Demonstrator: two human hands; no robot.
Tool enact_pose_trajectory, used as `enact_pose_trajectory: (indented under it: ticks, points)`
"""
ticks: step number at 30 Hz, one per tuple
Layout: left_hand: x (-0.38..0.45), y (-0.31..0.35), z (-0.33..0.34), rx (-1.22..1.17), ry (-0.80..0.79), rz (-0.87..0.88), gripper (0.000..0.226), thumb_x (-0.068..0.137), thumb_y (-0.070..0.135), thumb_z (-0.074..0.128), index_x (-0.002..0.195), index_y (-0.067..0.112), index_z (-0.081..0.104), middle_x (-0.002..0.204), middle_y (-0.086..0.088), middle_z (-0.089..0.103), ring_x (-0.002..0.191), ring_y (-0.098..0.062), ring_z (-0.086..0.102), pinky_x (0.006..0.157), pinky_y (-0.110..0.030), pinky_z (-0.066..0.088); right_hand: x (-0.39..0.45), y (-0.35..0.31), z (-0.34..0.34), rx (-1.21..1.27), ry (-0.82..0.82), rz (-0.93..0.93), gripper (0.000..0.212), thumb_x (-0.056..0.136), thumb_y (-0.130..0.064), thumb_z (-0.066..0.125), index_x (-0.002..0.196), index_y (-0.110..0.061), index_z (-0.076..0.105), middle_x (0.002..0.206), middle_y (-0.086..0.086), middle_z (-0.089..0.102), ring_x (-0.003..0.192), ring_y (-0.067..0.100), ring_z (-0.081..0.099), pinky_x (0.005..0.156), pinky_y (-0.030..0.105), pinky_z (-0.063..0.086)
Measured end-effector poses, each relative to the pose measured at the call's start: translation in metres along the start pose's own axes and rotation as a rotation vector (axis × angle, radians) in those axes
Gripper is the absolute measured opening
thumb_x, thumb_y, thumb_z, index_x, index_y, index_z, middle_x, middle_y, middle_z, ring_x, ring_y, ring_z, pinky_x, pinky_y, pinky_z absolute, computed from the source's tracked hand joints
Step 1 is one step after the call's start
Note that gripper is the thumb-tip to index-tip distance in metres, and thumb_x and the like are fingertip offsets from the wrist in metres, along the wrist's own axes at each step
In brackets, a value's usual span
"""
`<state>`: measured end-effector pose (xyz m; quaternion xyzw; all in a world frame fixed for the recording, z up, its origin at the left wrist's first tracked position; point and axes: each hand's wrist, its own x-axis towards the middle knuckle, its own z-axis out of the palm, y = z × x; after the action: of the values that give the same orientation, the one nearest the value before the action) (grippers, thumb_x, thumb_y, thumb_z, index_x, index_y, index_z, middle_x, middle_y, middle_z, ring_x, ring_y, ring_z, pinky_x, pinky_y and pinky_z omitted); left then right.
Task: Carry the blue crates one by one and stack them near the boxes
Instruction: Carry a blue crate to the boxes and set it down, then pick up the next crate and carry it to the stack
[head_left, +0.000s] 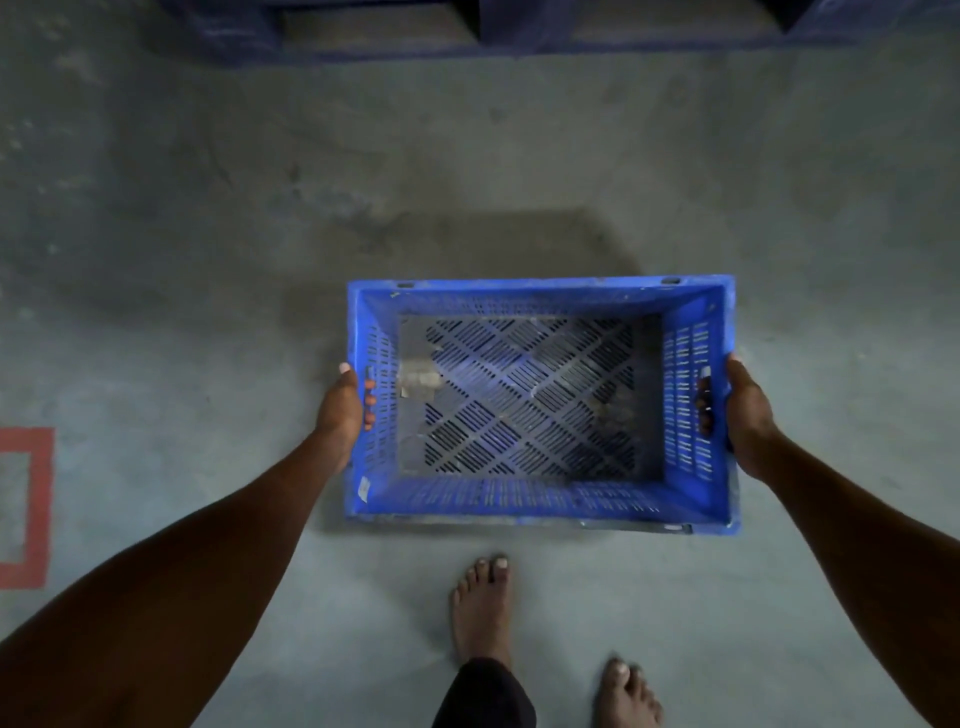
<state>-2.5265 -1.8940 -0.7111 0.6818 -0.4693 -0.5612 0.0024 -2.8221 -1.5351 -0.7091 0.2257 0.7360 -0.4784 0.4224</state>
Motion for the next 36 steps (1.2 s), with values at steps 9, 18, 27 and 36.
enact_pose_trajectory:
  ticks: [9,18,27,36]
  points:
    - [-0.011,0.012,-0.017,0.489,0.194,0.078,0.062,0.102,0.054,0.038,0.126,0.001,0.059,0.126,-0.028,0.061,0.117,-0.047,0.057,0.100,-0.048,0.045,-0.012,-0.013,-0.011,-0.504,0.103,-0.147,0.089,0.089,-0.081,0.025,0.108,-0.004,0.065,0.103,0.022,0.067,0.092,0.037,0.065,0.086,0.046,0.051]
    - [-0.237,0.133,-0.086,0.774,0.299,0.852,0.061,0.100,0.049,0.037,0.147,0.012,0.048,0.152,-0.016,0.045,0.138,-0.036,0.043,0.114,-0.047,0.032,-0.225,-0.139,-0.009,-0.948,0.259,-0.534,0.069,0.099,-0.057,0.039,0.156,-0.021,0.029,0.160,0.015,0.033,0.145,0.039,0.031,0.115,0.054,0.026]
    - [-0.521,0.231,-0.208,0.845,0.542,0.894,0.064,0.101,0.049,0.040,0.158,0.022,0.031,0.167,-0.009,0.022,0.154,-0.030,0.020,0.122,-0.051,0.017,-0.553,-0.254,-0.001,-1.111,0.324,-1.022,0.070,0.099,-0.063,0.027,0.160,-0.031,0.015,0.169,0.005,0.010,0.155,0.032,0.004,0.121,0.052,0.006]
    - [-0.716,0.205,-0.289,0.708,0.798,0.762,0.066,0.103,0.057,0.033,0.160,0.024,0.026,0.169,-0.008,0.015,0.156,-0.026,0.010,0.123,-0.052,0.016,-0.747,-0.248,-0.011,-0.955,0.071,-1.205,0.071,0.099,-0.068,0.019,0.160,-0.031,0.016,0.170,0.000,0.000,0.155,0.021,-0.012,0.123,0.050,-0.002]
